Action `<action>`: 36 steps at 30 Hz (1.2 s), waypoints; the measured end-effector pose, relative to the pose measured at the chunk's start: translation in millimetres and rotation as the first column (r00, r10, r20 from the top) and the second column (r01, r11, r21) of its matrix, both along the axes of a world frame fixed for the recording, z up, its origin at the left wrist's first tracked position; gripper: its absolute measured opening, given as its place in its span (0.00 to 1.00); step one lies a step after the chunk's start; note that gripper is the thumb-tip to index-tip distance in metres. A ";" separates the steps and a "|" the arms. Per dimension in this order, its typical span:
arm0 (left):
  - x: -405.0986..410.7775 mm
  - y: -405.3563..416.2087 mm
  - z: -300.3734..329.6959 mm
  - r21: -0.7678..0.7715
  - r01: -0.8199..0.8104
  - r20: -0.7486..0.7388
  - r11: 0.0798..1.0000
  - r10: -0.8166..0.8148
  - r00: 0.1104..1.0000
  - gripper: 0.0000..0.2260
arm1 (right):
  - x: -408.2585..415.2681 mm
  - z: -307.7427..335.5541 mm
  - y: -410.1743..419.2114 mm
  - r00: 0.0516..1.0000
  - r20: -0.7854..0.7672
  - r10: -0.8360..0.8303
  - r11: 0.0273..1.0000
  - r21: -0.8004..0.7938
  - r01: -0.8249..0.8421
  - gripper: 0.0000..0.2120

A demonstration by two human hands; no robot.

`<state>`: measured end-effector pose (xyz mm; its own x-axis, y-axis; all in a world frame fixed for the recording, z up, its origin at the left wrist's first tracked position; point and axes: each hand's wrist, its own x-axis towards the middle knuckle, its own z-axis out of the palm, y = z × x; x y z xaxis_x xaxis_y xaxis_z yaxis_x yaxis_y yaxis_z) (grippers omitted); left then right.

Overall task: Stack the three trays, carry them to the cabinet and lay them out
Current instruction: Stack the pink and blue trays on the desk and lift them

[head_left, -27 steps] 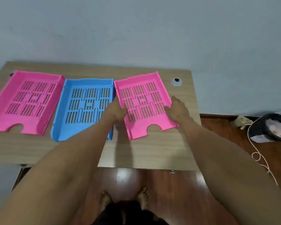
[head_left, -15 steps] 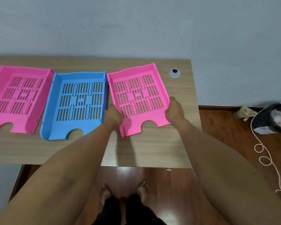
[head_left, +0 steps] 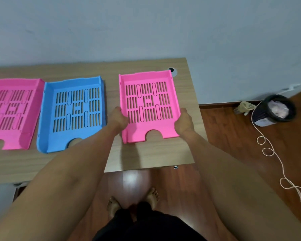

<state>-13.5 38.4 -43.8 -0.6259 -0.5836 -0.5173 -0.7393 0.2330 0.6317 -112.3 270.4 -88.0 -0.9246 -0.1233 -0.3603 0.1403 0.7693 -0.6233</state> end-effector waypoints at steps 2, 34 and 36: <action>3.7 0.6 -3.2 0.014 0.011 0.002 1.000 -0.011 1.000 0.18 | 9.8 0.8 4.9 1.000 0.009 -0.007 1.000 -0.013 0.008 0.21; 94.7 -144.6 28.7 -0.281 -0.089 -0.185 0.956 0.037 0.982 0.23 | 67.6 54.1 -164.6 0.937 -0.165 0.309 0.928 -0.165 -0.335 0.25; 111.3 -162.6 27.4 -0.307 -0.097 -0.172 0.947 0.046 0.984 0.24 | 83.9 54.1 -188.7 0.930 -0.140 0.339 0.914 -0.185 -0.361 0.25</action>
<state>97.8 -124.2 -16.3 -0.6361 -0.7458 -0.1978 -0.6563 0.3882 0.6470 -28.4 81.7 -34.0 -0.8390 -0.5067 -0.1984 -0.1881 0.6121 -0.7681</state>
